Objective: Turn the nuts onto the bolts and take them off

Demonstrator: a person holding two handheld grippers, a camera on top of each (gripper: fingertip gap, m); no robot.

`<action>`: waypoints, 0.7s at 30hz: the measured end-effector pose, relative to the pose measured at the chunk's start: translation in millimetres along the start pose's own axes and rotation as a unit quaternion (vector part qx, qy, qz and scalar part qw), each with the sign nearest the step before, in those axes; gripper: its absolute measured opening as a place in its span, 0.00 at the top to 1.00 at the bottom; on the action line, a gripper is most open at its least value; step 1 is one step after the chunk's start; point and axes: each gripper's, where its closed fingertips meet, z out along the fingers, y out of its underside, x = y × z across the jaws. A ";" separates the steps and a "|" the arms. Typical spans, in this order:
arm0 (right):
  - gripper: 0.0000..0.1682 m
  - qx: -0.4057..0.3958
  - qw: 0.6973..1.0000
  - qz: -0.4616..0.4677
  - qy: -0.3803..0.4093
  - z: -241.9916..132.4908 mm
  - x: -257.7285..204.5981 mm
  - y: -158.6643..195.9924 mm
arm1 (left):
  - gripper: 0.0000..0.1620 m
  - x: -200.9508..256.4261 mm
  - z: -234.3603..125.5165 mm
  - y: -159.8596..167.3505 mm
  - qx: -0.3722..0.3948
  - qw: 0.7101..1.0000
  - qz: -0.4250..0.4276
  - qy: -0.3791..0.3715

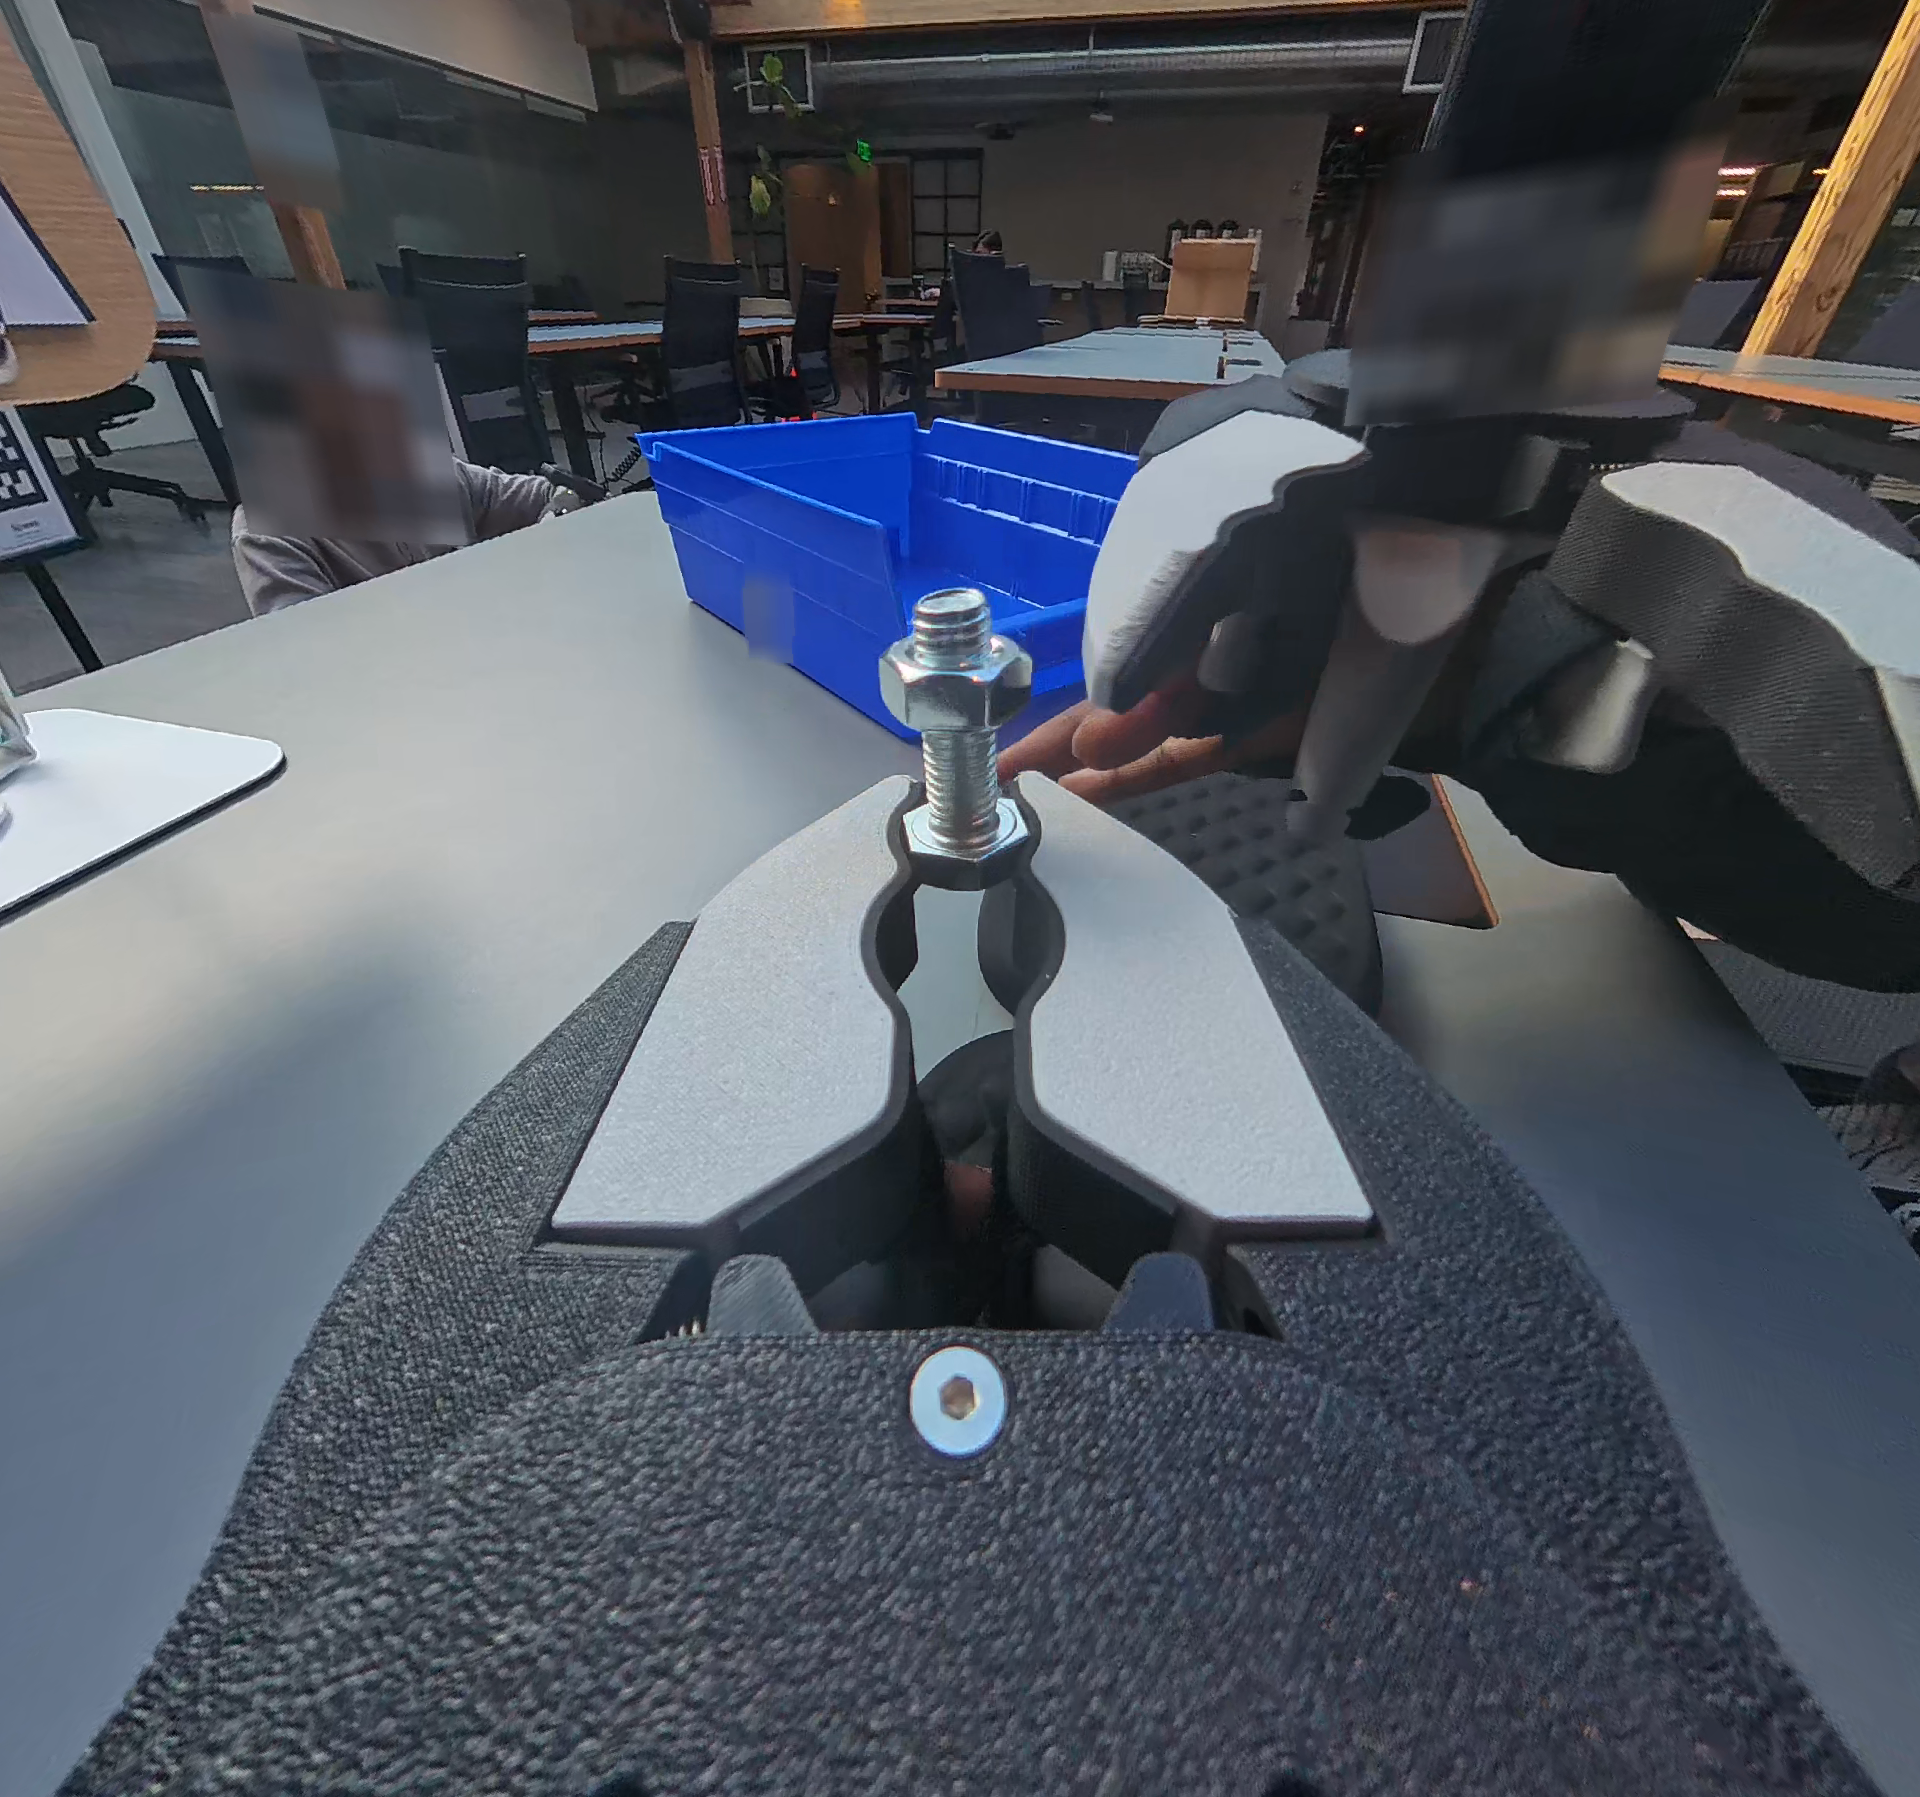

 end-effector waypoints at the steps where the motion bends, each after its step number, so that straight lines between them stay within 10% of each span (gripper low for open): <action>1: 0.56 -0.001 1.000 -0.006 0.007 -1.0 2.2 -0.1 | 0.92 0.1 0.0 0.1 0.000 1.000 0.000 0.000; 21: 0.38 -0.018 0.999 -0.026 0.003 37.2 26.4 7.0 | 0.91 2.0 0.9 1.3 -0.005 1.000 0.001 0.007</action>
